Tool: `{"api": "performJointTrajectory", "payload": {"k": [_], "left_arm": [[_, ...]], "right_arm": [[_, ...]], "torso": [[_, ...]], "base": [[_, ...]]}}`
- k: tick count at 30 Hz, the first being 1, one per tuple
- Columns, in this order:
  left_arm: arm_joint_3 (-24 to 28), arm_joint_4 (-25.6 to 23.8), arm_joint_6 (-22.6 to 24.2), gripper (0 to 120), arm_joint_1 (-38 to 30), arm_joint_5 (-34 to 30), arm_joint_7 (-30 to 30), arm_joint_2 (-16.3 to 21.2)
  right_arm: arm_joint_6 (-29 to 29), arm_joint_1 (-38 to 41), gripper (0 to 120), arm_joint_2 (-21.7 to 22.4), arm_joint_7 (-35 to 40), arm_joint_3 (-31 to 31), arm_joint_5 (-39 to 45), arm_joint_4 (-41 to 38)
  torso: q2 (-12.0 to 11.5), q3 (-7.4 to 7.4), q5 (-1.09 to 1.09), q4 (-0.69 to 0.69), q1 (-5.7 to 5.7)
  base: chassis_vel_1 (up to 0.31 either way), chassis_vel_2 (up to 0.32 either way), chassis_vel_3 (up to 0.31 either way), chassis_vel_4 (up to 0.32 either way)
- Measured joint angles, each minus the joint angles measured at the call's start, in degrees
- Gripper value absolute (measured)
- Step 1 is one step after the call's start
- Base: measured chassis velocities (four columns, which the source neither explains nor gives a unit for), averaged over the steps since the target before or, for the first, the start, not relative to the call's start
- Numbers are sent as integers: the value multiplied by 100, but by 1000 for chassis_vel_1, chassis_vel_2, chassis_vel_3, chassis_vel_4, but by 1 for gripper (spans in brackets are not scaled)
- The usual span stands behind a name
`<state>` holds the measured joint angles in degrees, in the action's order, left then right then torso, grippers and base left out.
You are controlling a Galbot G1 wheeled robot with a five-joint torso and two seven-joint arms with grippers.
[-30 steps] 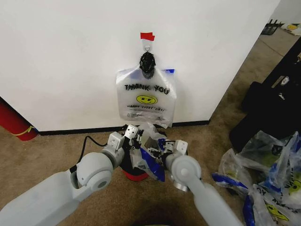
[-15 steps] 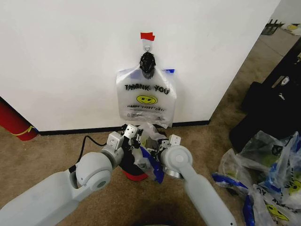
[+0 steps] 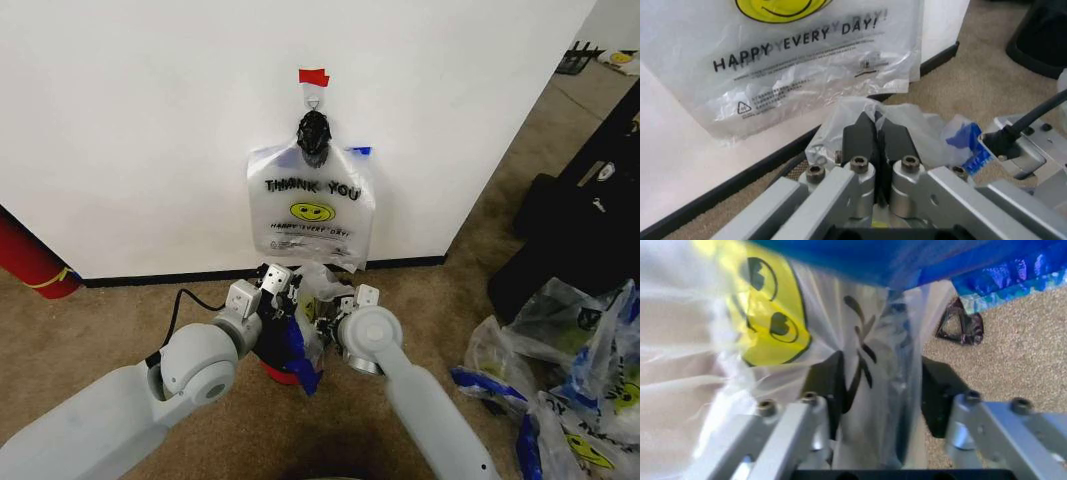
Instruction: Pick up the garbage bag from the wall and place it over the trash bin.
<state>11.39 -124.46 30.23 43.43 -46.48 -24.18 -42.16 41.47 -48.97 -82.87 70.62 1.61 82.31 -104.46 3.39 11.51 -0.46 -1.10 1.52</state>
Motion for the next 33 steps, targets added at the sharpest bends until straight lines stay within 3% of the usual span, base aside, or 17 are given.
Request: {"api": "performJointTrajectory", "payload": {"k": [2,7,11,22,33], "left_arm": [[11,2,0,0,1,7,0,-5],[31,5,0,0,-3,17,1,-9],[18,20,0,0,1,20,1,19],[-585,116,29,0,314,-129,-88,289],[-1119,92,172,0,830,-422,-90,701]], "right_arm": [[-7,-7,29,-18,4,-1,-24,11],[-58,-81,8,-43,-64,-55,-122,48],[-117,-180,0,-18,-294,-140,-233,22],[-216,-842,0,222,-1322,-563,-749,-589],[-193,-1262,0,496,-1510,-933,-701,-1160]], "torso": [[0,0,0,0,0],[0,0,0,0,0],[0,0,-1,-1,0],[0,0,0,0,0],[0,0,0,1,0]], "base": [[0,0,0,0],[0,0,0,0],[0,0,0,0],[0,0,0,0],[0,0,0,0]]}}
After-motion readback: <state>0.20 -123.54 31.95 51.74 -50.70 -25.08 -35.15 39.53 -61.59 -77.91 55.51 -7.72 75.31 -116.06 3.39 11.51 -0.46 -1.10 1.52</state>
